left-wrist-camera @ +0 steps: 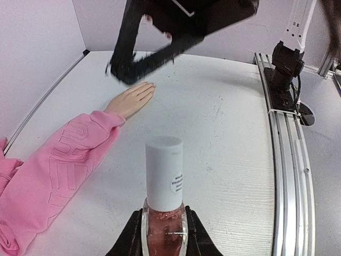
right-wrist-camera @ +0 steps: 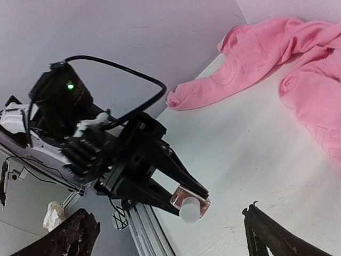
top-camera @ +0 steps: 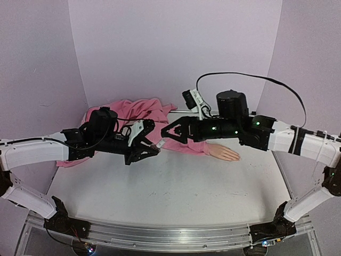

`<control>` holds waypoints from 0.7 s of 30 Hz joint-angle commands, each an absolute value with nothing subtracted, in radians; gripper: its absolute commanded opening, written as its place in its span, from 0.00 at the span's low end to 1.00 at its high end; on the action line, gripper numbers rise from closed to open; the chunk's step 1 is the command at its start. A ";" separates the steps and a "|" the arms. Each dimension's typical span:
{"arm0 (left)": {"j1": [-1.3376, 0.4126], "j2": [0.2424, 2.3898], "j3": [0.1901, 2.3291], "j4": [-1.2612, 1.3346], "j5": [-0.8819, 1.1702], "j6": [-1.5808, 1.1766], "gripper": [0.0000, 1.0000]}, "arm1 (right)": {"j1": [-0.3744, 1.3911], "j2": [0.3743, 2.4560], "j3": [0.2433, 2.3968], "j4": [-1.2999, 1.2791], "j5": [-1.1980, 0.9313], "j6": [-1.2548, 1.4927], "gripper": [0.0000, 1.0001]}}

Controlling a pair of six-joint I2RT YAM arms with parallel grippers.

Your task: Paint the nails

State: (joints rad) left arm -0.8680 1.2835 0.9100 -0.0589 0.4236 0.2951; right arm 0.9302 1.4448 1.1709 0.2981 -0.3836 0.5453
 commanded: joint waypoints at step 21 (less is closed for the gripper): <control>-0.864 1.349 1.036 0.006 1.055 0.154 0.00 | 0.905 1.502 1.259 0.256 -0.961 -0.072 0.44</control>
State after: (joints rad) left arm -0.8669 1.3499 0.9825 -0.0414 0.9878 0.1677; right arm 0.9077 1.4891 1.1938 0.2325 -0.8616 -0.0383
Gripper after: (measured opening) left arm 0.215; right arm 0.528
